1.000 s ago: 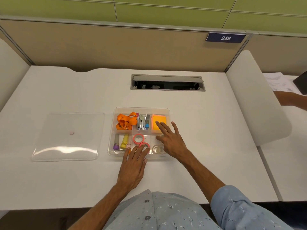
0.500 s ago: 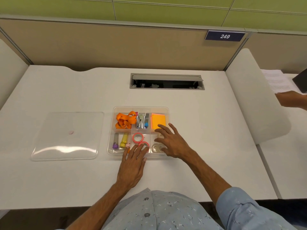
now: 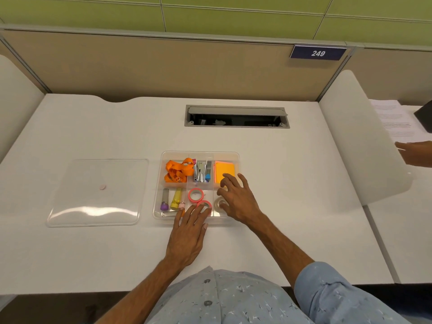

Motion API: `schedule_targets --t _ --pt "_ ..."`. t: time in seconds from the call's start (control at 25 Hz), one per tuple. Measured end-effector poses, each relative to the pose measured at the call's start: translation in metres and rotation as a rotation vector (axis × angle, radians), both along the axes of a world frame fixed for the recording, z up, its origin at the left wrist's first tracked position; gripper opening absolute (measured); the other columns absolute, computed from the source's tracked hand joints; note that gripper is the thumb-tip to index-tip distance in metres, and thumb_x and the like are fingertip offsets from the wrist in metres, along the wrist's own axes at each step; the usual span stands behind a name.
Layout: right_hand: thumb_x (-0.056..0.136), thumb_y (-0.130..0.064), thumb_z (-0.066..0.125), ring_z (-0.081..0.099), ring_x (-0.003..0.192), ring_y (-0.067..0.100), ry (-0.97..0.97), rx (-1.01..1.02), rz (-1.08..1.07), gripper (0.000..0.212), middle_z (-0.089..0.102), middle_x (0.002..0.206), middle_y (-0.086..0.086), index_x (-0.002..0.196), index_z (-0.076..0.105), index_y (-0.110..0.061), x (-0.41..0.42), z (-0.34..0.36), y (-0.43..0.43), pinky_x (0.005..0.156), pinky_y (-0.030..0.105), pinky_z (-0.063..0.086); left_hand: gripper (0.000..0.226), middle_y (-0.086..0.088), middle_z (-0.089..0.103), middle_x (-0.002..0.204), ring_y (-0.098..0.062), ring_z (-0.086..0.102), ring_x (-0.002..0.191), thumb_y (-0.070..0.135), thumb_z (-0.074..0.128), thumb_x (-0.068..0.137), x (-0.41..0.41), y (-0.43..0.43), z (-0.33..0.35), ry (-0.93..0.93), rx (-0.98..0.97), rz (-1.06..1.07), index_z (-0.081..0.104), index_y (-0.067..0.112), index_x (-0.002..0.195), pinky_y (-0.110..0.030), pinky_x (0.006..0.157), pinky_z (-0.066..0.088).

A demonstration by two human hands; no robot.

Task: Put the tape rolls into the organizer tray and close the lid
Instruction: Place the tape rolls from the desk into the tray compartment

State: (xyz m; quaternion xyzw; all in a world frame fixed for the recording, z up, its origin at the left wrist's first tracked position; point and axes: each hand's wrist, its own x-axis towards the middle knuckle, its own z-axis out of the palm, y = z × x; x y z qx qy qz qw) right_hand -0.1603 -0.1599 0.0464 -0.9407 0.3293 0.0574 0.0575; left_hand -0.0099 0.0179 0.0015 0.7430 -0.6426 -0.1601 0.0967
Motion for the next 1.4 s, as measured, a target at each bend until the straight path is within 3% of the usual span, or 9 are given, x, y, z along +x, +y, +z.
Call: schedule_targets --t 0.24,0.48,0.72,1.04,1.28,1.4 --pt "0.097 -0.032 0.076 0.023 0.163 0.026 0.01 -0.003 0.0 0.037 0.05 0.16 0.005 0.131 0.07 -0.019 -0.009 -0.005 0.0 0.135 0.057 0.012 0.07 -0.009 0.054 0.16 -0.034 0.05 0.149 0.051 0.01 0.112 0.001 -0.001 -0.003 -0.008 -0.004 -0.008 0.055 0.02 0.154 -0.065 0.122 0.037" --pt "0.099 -0.038 0.073 0.02 0.165 0.025 0.043 -0.002 0.003 0.037 0.046 0.164 0.003 0.132 0.069 -0.021 -0.005 -0.005 0.0 0.135 0.057 0.008 0.068 -0.008 0.051 0.163 -0.032 0.046 0.152 0.052 0.012 0.111 0.002 0.0 -0.006 -0.013 -0.013 -0.012 0.052 0.022 0.157 -0.063 0.124 0.034" --pt "0.092 -0.035 0.082 0.026 0.164 0.026 -0.008 -0.069 0.054 0.021 0.053 0.159 0.003 0.109 0.077 -0.023 -0.019 0.002 -0.009 0.134 0.059 0.013 0.064 -0.007 0.051 0.163 -0.032 0.047 0.152 0.049 0.015 0.112 0.002 0.0 -0.008 -0.006 -0.04 -0.011 0.051 0.022 0.157 -0.063 0.124 0.034" --pt "0.092 -0.038 0.081 0.027 0.163 0.028 0.01 -0.054 0.1 0.017 0.048 0.165 0.004 0.1 0.084 -0.023 -0.031 -0.003 -0.007 0.133 0.063 0.016 0.062 -0.007 0.05 0.164 -0.032 0.045 0.153 0.05 0.019 0.112 0.002 -0.001 -0.014 -0.032 -0.034 -0.016 0.051 0.023 0.158 -0.063 0.125 0.032" --pt "0.095 -0.032 0.075 0.034 0.16 0.024 -0.068 -0.039 -0.002 0.029 0.052 0.161 0.001 0.122 0.077 -0.023 -0.034 -0.004 -0.007 0.133 0.054 0.02 0.059 -0.006 0.049 0.164 -0.031 0.044 0.154 0.048 0.023 0.112 0.003 0.0 -0.016 -0.043 -0.044 -0.019 0.049 0.024 0.159 -0.062 0.127 0.031" --pt "0.091 -0.025 0.076 0.035 0.159 0.023 -0.098 0.007 0.036 0.029 0.053 0.159 -0.001 0.119 0.079 -0.03 -0.038 -0.001 -0.009 0.13 0.054 0.025 0.058 -0.007 0.051 0.163 -0.032 0.047 0.152 0.047 0.024 0.112 0.002 -0.001 -0.017 -0.033 -0.06 -0.008 0.051 0.022 0.157 -0.062 0.126 0.032"
